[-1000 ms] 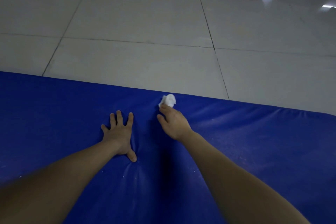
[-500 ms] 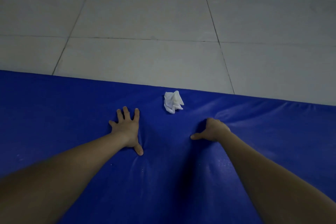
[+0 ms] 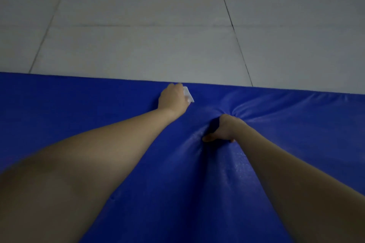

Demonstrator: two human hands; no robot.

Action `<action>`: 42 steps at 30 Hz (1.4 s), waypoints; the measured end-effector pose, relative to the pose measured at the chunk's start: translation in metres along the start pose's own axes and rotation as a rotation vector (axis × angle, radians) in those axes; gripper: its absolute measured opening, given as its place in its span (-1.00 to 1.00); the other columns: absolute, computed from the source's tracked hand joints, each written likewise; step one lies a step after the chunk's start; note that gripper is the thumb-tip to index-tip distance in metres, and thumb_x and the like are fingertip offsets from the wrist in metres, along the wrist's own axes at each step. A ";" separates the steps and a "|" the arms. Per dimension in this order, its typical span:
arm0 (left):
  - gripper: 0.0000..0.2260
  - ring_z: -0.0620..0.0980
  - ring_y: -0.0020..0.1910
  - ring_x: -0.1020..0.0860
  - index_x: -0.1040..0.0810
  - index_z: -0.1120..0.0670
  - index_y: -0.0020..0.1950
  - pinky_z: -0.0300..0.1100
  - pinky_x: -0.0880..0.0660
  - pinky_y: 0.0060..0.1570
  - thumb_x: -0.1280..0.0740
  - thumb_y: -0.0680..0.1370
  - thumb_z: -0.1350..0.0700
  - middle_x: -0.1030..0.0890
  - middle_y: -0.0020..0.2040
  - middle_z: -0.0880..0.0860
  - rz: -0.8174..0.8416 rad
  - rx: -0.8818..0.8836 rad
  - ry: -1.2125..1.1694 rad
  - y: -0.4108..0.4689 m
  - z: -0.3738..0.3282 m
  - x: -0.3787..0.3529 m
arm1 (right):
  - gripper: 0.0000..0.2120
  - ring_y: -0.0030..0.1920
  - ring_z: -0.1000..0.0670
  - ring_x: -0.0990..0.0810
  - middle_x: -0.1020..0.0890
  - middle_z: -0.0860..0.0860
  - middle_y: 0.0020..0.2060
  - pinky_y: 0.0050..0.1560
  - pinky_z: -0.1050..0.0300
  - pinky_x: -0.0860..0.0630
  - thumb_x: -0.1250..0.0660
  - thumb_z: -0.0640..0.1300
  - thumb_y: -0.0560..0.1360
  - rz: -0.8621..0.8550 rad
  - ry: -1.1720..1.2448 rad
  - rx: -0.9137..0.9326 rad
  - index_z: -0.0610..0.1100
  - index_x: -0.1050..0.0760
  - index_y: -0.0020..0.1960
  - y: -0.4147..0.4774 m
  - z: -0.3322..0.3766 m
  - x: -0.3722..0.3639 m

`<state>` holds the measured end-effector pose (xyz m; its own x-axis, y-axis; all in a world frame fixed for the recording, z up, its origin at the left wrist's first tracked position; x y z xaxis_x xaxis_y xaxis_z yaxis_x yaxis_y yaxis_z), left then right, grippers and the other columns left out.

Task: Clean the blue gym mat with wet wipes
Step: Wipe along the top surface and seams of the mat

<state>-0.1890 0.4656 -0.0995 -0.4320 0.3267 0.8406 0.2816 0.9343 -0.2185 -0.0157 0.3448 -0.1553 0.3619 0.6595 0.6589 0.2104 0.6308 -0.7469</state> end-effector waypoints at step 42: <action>-0.91 0.14 0.06 -0.48 -0.47 0.15 0.10 -0.06 -0.37 -0.11 -0.20 0.64 0.25 -0.49 0.12 0.14 -0.062 -0.239 0.122 -0.027 -0.060 -0.038 | -0.41 -0.34 0.04 -0.62 -0.63 0.03 -0.36 -0.21 0.12 -0.53 -0.49 0.44 0.21 -0.068 -0.083 0.048 -0.04 -0.52 -0.14 0.001 0.007 0.010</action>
<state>-0.1287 0.4194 -0.0961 -0.3525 0.2373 0.9052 0.4585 0.8871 -0.0540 -0.0179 0.3550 -0.1487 0.2716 0.6448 0.7145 0.1872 0.6928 -0.6964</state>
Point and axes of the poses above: each hand's wrist, its own y-axis towards the middle knuckle, its own x-axis out of the back of the hand, z = x × y, the point moved 10 cm from there along y, towards the middle knuckle
